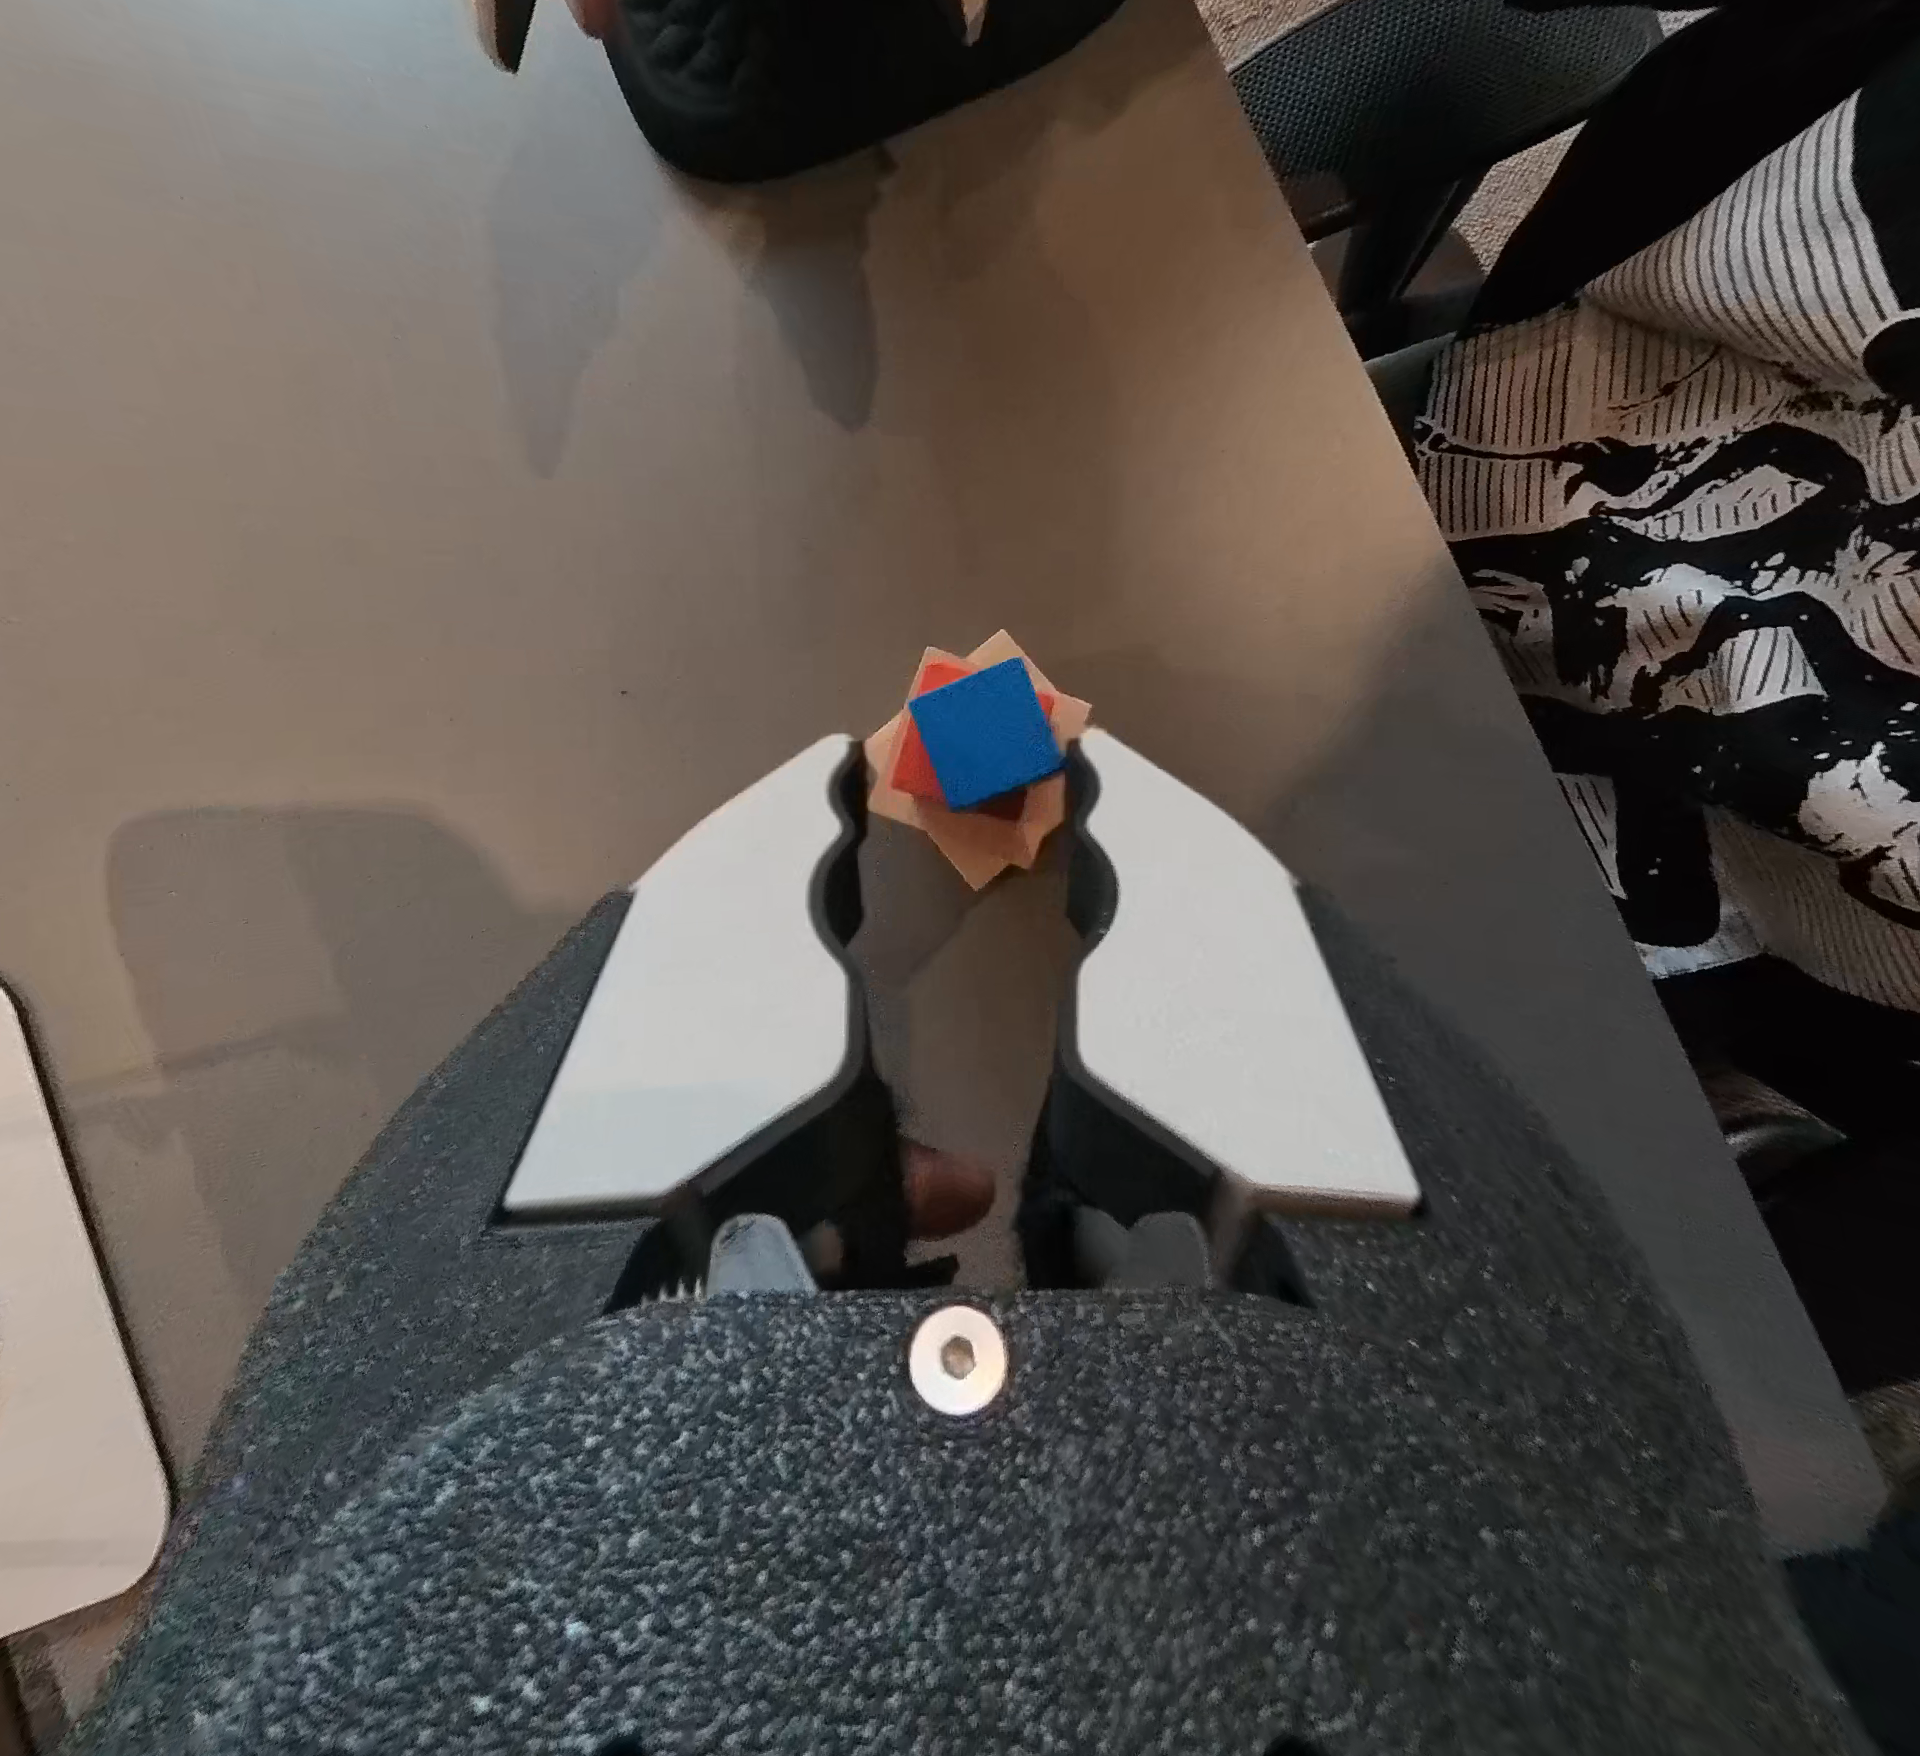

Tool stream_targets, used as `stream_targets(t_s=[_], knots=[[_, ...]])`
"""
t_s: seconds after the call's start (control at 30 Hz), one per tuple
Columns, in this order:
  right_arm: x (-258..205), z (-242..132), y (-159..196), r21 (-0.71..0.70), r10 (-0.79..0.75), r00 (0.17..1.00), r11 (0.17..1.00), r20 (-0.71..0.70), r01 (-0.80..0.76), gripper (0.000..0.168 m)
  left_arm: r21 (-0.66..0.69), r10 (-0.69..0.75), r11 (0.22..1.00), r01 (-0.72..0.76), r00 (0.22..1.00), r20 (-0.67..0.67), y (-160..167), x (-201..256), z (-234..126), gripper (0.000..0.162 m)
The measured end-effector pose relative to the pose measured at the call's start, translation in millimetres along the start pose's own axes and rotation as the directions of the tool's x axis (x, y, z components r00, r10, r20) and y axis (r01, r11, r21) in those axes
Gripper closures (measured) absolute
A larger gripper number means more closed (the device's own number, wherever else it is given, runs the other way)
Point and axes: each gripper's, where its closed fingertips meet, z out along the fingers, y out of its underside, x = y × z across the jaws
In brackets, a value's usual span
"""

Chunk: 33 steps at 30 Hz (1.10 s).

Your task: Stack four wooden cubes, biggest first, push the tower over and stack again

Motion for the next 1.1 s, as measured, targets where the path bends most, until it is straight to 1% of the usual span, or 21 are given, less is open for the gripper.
stream_targets(t_s=[0.1, 0.17, 0.23, 0.33, 0.43, 0.53, 0.57, 0.7, 0.77, 0.8, 0.9, 1.1], knots=[[-0.1, 0.0, 0.1, -0.001, 0.0, 1.0, 1.0, 0.001, 0.0, 0.071, -0.012, -0.004, 1.0, 0.004, 1.0, -0.008, 2.4, 1.1, 0.5, 0.119], [0.0, -0.1, 0.0, 0.0, 0.0, 1.0, 1.0, 0.0, 0.0, 0.071, -0.022, -0.002, 1.0, 0.002, 1.0, 0.011, 4.7, -0.9, 0.4, 0.108], [0.1, -0.1, 0.0, 0.0, 0.0, 1.0, 1.0, 0.0, 0.0, 0.071, -0.02, -0.004, 1.0, 0.005, 1.0, 0.025, 5.6, -2.4, -1.6, 0.103], [0.1, -0.1, -0.1, 0.0, -0.001, 1.0, 1.0, -0.001, 0.001, 0.071, -0.004, -0.01, 1.0, 0.01, 0.999, 0.047, 6.3, -2.3, -8.6, 0.091], [0.3, 0.0, 0.1, -0.001, 0.002, 1.0, 1.0, 0.0, -0.002, 0.071, -0.01, -0.014, 1.0, 0.014, 0.998, 0.065, 12.2, 1.6, -17.4, 0.086], [0.3, 0.1, 0.2, -0.002, -0.001, 1.0, 1.0, 0.0, 0.001, 0.071, -0.025, -0.013, 1.0, 0.015, 0.997, 0.075, 21.3, 8.8, -24.7, 0.087], [0.3, 0.2, 0.1, -0.002, 0.0, 1.0, 1.0, 0.0, 0.0, 0.071, -0.029, -0.012, 0.999, 0.014, 0.997, 0.07, 24.4, 12.6, -26.4, 0.088], [0.4, 0.5, 0.6, -0.005, 0.001, 1.0, 1.0, 0.0, -0.001, 0.071, -0.029, -0.011, 0.999, 0.012, 1.0, 0.021, 32.8, 30.3, -28.4, 0.104], [0.6, 0.6, 0.5, -0.005, 0.0, 1.0, 1.0, -0.002, 0.0, 0.071, -0.03, -0.007, 1.0, 0.006, 1.0, -0.009, 35.5, 38.7, -26.4, 0.117], [0.7, 0.5, 0.5, -0.004, -0.001, 1.0, 1.0, -0.002, 0.001, 0.071, -0.03, -0.001, 1.0, 0.0, 0.999, -0.032, 36.7, 43.8, -24.7, 0.125], [0.8, 0.5, 0.4, -0.003, 0.001, 1.0, 1.0, -0.002, -0.001, 0.071, -0.049, 0.023, 0.998, -0.027, 0.995, -0.093, 40.5, 57.1, -17.9, 0.161], [1.0, 0.6, 0.3, -0.003, 0.0, 1.0, 1.0, -0.003, 0.0, 0.071, -0.175, 0.118, 0.975, -0.139, 0.985, -0.126, 51.7, 61.8, -2.7, 0.162]])
